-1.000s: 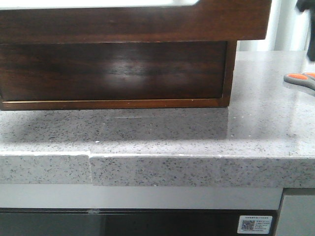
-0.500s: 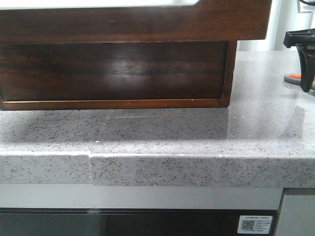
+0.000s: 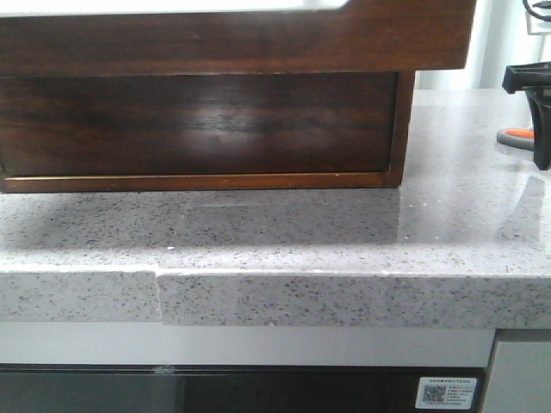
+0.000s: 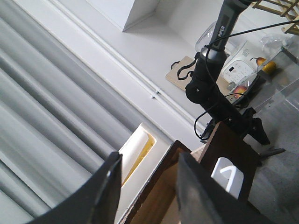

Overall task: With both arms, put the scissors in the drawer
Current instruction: 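Lower the right gripper and grasp the grey-orange scissors at the pivot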

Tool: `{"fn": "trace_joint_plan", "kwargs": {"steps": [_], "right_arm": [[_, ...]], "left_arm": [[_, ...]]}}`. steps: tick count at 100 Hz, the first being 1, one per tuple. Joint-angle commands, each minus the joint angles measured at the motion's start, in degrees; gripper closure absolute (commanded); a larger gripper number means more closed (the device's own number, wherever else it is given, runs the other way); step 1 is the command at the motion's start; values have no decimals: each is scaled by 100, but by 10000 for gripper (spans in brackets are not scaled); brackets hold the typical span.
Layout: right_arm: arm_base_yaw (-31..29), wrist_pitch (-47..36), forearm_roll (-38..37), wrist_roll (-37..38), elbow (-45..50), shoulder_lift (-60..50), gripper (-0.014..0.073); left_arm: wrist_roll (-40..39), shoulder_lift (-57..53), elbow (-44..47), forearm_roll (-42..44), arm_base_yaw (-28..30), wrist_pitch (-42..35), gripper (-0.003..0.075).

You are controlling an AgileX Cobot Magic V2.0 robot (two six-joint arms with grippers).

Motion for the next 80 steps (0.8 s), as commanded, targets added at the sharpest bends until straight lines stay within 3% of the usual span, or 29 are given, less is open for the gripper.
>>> {"fn": "trace_joint_plan", "kwargs": {"steps": [1,24,64,80], "right_arm": [[-30,-34,-88,-21,-179,-232,111],[-30,54,-88,-21,-179,-232,146],[-30,167,-88,-21,-179,-232,588],[-30,167,-88,-21,-179,-232,673]], "left_arm": [[-83,54,-160,-269,-49,-75,456],[-83,54,-160,-269,-49,-75,456],[-83,54,-160,-269,-49,-75,456],[-83,54,-160,-269,-49,-75,456]]}}
